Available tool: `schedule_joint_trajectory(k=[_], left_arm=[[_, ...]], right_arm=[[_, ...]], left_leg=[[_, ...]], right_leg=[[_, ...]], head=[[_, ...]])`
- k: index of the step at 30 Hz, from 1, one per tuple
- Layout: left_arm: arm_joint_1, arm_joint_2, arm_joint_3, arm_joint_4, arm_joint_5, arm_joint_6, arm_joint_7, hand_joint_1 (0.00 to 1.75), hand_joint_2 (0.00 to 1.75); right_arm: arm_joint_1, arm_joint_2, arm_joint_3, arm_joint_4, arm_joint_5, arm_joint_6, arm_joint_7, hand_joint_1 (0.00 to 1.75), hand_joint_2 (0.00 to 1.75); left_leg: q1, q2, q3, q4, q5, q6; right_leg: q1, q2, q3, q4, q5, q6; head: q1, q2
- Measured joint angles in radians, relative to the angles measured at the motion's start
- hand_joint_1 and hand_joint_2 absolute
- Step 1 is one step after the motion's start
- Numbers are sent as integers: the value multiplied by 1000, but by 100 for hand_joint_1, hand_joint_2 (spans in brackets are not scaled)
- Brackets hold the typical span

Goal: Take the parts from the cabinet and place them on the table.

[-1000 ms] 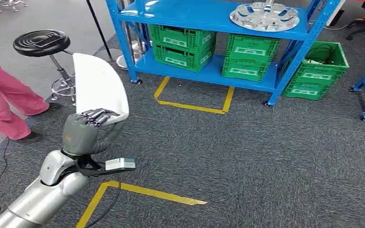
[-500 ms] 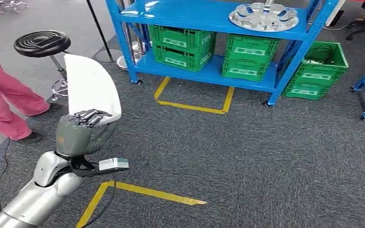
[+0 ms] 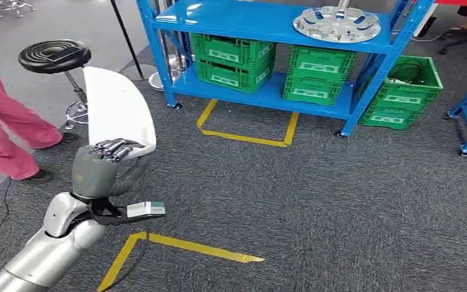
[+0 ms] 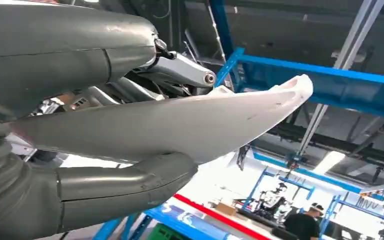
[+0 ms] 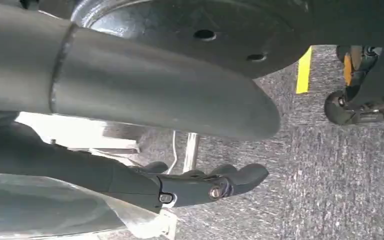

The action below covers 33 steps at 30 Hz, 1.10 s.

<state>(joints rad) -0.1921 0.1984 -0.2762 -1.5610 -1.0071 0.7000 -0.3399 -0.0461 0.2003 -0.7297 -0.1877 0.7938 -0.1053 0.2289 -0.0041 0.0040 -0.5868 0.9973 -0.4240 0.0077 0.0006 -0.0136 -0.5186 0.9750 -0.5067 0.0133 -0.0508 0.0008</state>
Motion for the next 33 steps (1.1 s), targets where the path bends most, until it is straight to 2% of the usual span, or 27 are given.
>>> schedule_joint_trajectory(k=[33], left_arm=[[-32,-6,-29,11,13,0,2,175,175]], right_arm=[[4,7,-2,0,-2,-7,-16,0,0]], left_leg=[[0,0,-10,0,6,1]], right_leg=[[0,0,-10,0,7,3]], head=[[0,0]])
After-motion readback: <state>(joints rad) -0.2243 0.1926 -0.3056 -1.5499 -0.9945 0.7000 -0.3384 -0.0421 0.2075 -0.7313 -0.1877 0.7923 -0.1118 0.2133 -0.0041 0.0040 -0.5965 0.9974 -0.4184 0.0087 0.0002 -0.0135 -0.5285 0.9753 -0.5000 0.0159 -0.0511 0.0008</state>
